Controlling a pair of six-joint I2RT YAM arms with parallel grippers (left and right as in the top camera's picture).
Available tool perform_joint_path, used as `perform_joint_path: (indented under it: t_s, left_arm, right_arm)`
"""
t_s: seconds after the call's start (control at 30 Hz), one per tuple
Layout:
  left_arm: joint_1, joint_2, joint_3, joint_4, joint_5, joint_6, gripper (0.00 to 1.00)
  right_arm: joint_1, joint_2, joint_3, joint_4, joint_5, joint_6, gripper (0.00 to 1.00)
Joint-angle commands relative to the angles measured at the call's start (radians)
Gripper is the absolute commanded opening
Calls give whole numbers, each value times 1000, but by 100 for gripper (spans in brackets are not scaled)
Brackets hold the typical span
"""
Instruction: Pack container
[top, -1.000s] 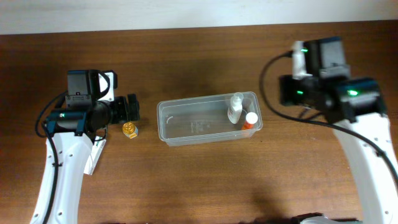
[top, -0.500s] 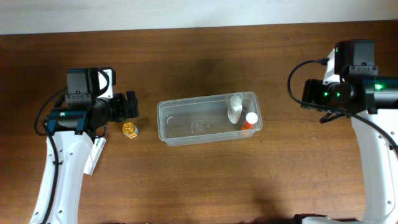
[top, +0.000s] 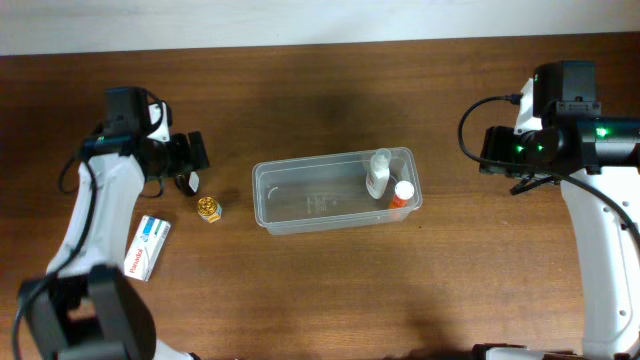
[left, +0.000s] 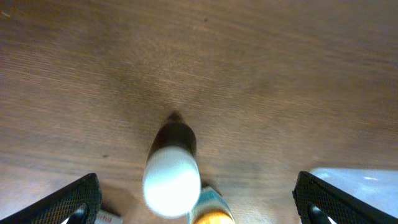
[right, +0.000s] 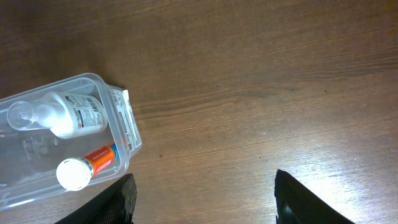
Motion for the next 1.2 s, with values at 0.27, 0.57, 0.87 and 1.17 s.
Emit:
perform_joint_path:
  t_s: [0.27,0.57,0.87,1.17]
  left_arm:
    - [6,111,44,24,-9,2,69]
    - [5,111,43,-16,-9,2,33]
    - [5,110,44,-10,-9,2,18]
    - [-28,53,165,-53,-9,2,4]
  right_arm:
    - [-6,3,-5,1,-6,11,64]
    - [-6,3,-5,1,-6,11,64]
    - [-6,3,-5,1,-6,7,64]
    - [-6,3,-5,0,-6,7,64]
